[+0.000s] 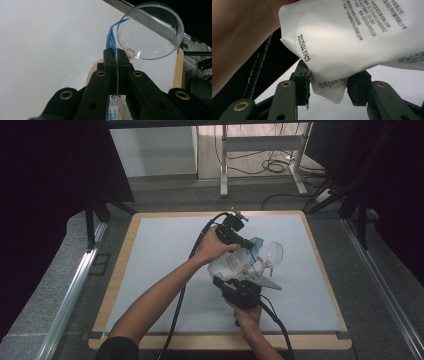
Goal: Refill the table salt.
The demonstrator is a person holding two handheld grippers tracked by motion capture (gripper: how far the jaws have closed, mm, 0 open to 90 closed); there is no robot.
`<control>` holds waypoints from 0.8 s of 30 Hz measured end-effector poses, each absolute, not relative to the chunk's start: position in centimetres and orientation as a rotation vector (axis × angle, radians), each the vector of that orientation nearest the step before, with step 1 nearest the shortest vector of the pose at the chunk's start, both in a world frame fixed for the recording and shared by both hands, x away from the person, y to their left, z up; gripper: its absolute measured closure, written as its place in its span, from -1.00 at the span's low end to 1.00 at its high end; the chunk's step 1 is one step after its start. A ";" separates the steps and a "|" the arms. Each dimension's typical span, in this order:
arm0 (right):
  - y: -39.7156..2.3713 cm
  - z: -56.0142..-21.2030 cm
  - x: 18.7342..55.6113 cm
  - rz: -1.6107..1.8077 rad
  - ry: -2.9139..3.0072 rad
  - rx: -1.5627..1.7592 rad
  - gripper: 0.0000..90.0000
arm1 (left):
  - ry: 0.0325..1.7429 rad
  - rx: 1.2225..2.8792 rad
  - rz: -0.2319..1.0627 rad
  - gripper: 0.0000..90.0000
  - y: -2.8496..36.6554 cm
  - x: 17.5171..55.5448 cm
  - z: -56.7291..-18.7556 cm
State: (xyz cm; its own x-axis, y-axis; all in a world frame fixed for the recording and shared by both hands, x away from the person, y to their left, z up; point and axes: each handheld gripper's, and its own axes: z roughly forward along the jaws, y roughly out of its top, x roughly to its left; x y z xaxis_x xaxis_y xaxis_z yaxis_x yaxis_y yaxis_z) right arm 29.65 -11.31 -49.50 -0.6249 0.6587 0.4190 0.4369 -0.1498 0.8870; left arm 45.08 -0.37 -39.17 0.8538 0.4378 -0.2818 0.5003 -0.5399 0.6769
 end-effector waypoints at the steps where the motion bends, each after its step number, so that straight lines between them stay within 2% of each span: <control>1: -11.3 -49.5 29.7 1.874 1.923 1.264 0.29 | 0.679 2.222 -0.099 1.00 -0.4 45.1 -39.2; 24: -11.5 -49.2 29.7 1.900 1.912 1.305 0.30 | 0.676 2.236 -0.104 1.00 -0.5 45.4 -39.1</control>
